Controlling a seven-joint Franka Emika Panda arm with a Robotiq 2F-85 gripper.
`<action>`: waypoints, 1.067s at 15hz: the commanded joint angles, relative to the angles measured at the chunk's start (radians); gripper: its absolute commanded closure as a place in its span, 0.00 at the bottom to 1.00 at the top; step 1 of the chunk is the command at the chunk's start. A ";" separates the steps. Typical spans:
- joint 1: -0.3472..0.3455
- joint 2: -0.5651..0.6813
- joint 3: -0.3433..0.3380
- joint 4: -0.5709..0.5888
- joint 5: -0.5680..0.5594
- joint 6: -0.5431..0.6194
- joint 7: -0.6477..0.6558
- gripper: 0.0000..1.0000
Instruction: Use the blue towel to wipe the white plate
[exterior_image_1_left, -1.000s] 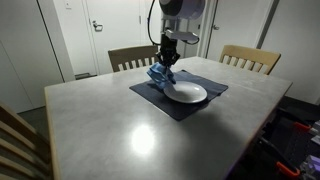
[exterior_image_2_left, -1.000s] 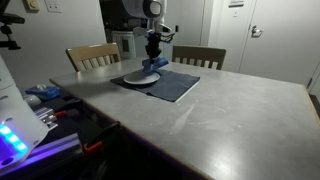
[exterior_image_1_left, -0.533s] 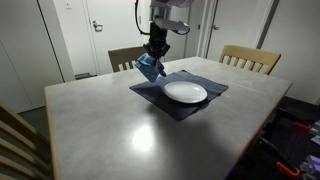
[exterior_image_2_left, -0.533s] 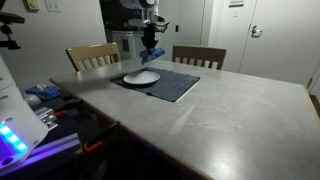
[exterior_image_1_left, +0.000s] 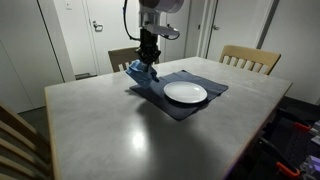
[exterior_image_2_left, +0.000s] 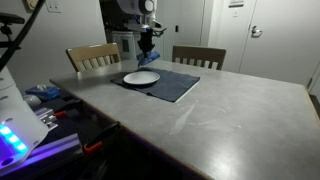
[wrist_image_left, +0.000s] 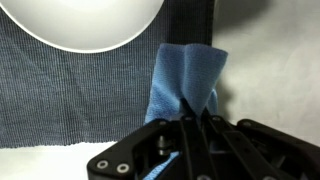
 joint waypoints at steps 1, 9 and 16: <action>-0.015 0.106 0.022 0.126 -0.001 -0.052 -0.074 0.98; -0.041 0.223 0.067 0.225 0.037 -0.097 -0.174 0.98; -0.059 0.298 0.081 0.294 0.055 -0.144 -0.200 0.98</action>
